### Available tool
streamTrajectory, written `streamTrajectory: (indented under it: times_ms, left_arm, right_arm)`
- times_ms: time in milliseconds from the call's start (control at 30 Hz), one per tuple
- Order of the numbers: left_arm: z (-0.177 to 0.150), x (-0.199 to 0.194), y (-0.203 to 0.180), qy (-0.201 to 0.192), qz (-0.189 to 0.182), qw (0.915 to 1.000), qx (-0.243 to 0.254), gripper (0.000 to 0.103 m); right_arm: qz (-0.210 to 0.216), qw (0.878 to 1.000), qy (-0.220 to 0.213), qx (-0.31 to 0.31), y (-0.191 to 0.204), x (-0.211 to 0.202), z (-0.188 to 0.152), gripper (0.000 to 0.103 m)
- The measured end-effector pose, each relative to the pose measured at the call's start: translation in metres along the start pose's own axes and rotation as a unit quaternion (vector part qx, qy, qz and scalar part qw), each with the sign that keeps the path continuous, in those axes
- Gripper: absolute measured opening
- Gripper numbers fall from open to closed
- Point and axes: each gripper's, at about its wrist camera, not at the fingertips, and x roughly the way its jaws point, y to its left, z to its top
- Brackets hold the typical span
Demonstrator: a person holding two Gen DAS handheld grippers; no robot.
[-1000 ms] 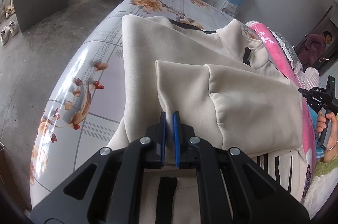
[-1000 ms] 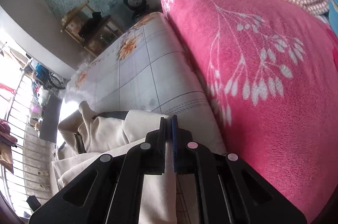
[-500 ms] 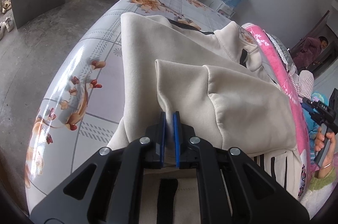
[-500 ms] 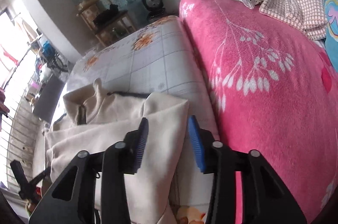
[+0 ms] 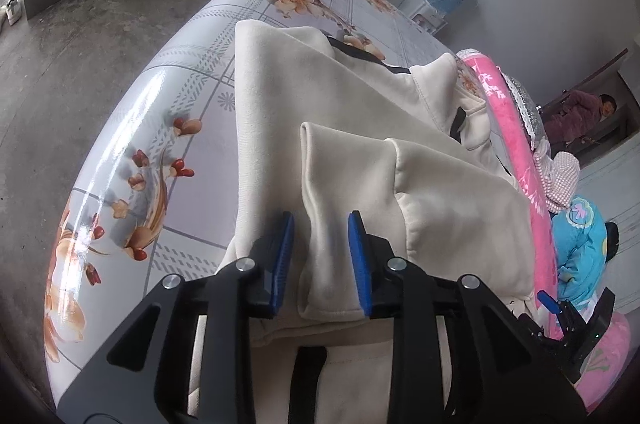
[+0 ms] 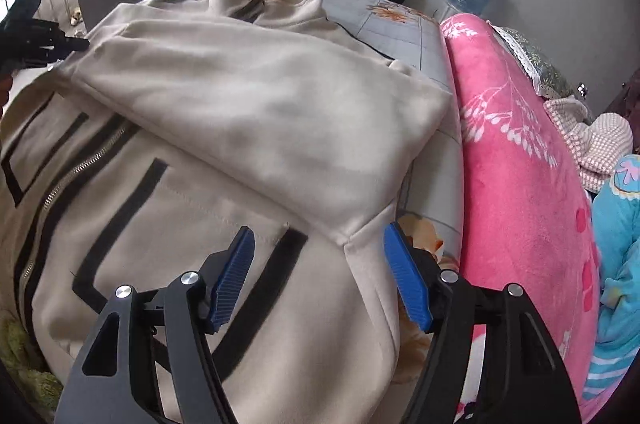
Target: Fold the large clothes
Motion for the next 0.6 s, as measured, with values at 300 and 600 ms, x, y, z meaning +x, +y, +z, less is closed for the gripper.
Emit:
streamTrajectory:
  times_ms: [300,600]
  left_arm:
    - [0.001,0.009,-0.010,-0.017,0.031,0.9994,0.000,0.023]
    - [0.002,0.007,-0.010,-0.036,0.014,0.9992,0.001,0.005]
  right_arm:
    - [-0.037,0.999,-0.015,0.031,-0.015,0.015,-0.004,0.049]
    - [-0.030,0.995,-0.058,0.075,-0.028,0.009,0.006,0.015]
